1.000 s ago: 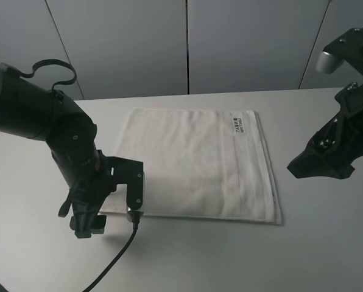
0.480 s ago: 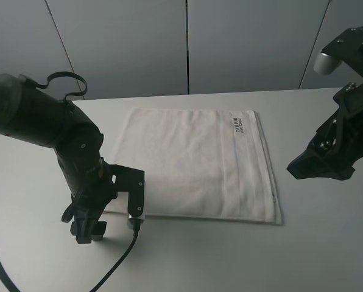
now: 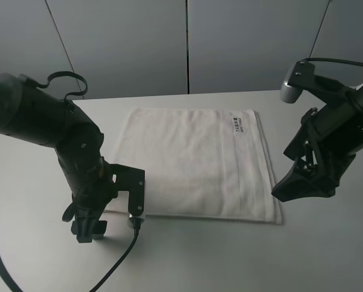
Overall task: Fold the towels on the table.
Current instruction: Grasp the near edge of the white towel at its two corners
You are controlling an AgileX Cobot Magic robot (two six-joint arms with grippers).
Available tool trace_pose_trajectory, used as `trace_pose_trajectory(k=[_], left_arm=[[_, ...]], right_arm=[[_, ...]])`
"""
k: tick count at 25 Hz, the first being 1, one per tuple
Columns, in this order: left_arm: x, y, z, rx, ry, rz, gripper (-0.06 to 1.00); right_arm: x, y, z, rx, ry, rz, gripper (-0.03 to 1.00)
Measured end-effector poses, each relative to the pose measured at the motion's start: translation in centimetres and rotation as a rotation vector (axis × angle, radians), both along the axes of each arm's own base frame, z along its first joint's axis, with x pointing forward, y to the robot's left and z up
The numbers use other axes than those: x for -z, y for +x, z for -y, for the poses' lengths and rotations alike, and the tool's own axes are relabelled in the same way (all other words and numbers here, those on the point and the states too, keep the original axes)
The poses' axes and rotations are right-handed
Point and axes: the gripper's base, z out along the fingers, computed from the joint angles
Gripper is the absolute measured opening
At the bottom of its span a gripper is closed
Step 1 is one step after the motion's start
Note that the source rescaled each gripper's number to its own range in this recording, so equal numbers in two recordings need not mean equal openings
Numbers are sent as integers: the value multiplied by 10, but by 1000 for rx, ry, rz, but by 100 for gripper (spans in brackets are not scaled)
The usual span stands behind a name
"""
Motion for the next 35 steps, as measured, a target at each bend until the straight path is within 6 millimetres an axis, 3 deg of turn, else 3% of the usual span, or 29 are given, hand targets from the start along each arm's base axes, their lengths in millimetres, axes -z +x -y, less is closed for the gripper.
trace_pose_trajectory(k=[10, 15, 20, 23, 27, 35], left_arm=[[0, 1, 1, 0, -4, 4, 100], [0, 1, 1, 1, -5, 5, 100], [0, 1, 1, 1, -5, 5, 100], [0, 1, 1, 1, -5, 5, 100], [0, 1, 1, 1, -5, 5, 100], [0, 1, 1, -1, -6, 5, 100]], right_arm=[[50, 15, -7, -205, -5, -105, 96], [73, 9, 0, -283, -61, -94, 96], [83, 4, 0, -343, -115, -31, 96], [87, -3, -13, -457, -195, 19, 96], [88, -1, -24, -458, -277, 106, 96], [100, -3, -20, -415, -343, 22, 96]])
